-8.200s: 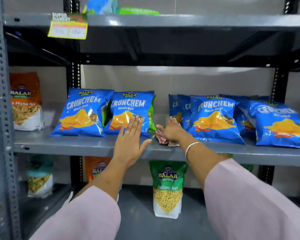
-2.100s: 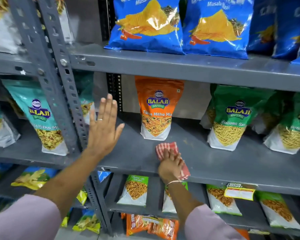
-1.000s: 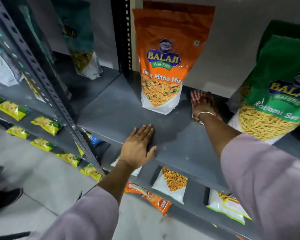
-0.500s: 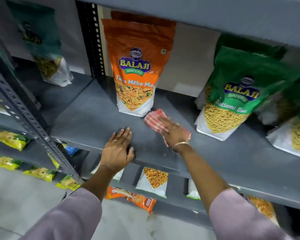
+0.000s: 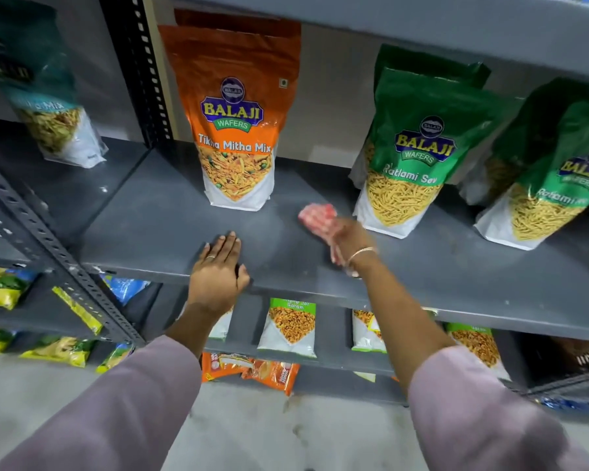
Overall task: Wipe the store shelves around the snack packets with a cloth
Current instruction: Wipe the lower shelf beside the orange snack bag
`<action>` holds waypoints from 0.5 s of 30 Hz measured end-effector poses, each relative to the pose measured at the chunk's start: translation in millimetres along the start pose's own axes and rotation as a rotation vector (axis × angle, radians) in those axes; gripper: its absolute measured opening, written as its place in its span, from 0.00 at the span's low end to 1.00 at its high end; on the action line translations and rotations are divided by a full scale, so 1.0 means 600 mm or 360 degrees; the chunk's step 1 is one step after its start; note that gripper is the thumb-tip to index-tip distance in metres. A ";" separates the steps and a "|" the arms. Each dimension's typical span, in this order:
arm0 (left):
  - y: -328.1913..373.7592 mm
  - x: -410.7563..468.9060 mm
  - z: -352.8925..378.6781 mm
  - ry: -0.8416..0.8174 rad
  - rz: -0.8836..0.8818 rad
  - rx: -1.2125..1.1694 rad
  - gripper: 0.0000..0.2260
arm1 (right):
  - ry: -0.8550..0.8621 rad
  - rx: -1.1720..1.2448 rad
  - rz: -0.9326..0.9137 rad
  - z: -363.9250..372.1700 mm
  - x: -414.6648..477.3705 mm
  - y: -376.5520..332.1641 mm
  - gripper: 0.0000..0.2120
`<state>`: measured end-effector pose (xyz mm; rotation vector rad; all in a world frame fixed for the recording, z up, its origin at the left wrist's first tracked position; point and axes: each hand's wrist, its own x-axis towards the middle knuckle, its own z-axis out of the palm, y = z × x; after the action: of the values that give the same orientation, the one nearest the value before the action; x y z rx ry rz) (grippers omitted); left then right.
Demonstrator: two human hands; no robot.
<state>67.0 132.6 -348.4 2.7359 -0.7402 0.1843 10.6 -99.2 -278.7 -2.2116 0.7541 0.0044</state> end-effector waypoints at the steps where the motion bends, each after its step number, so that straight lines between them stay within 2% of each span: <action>1: 0.000 0.001 0.001 0.0002 0.0000 0.0004 0.28 | 0.0013 -0.0234 -0.0012 0.025 -0.001 0.012 0.18; 2: -0.001 0.001 0.000 -0.0003 0.0002 0.0009 0.27 | 0.0040 -0.0415 -0.0130 0.044 -0.023 0.015 0.20; 5: -0.001 0.001 -0.003 -0.0009 0.0023 0.0065 0.27 | -0.0003 -0.0547 -0.0523 0.058 -0.076 0.026 0.22; 7: 0.000 0.000 -0.003 -0.0036 0.0022 0.0068 0.28 | -0.0302 -0.0496 -0.0512 0.035 -0.095 0.031 0.21; 9: 0.000 -0.001 -0.004 -0.0012 0.0018 0.0062 0.28 | -0.0747 -0.0282 -0.0423 -0.004 -0.095 0.036 0.21; 10: 0.000 -0.001 -0.004 -0.0008 0.0015 0.0063 0.28 | -0.0856 -0.0124 -0.0441 -0.021 -0.094 0.033 0.21; 12: 0.001 0.000 -0.004 -0.0010 0.0012 0.0081 0.27 | -0.0710 0.0194 -0.0457 -0.036 -0.084 0.023 0.19; 13: 0.000 0.000 -0.004 -0.0004 0.0011 0.0090 0.26 | -0.0467 0.0169 -0.0490 -0.025 -0.068 0.024 0.18; 15: -0.002 0.002 -0.002 0.0025 0.0021 0.0098 0.26 | -0.0082 -0.0361 -0.0667 0.011 -0.027 0.028 0.20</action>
<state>68.4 133.1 -347.5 2.7849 -0.7611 0.2350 -9.7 -95.1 -290.6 -2.5378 0.2602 -0.0642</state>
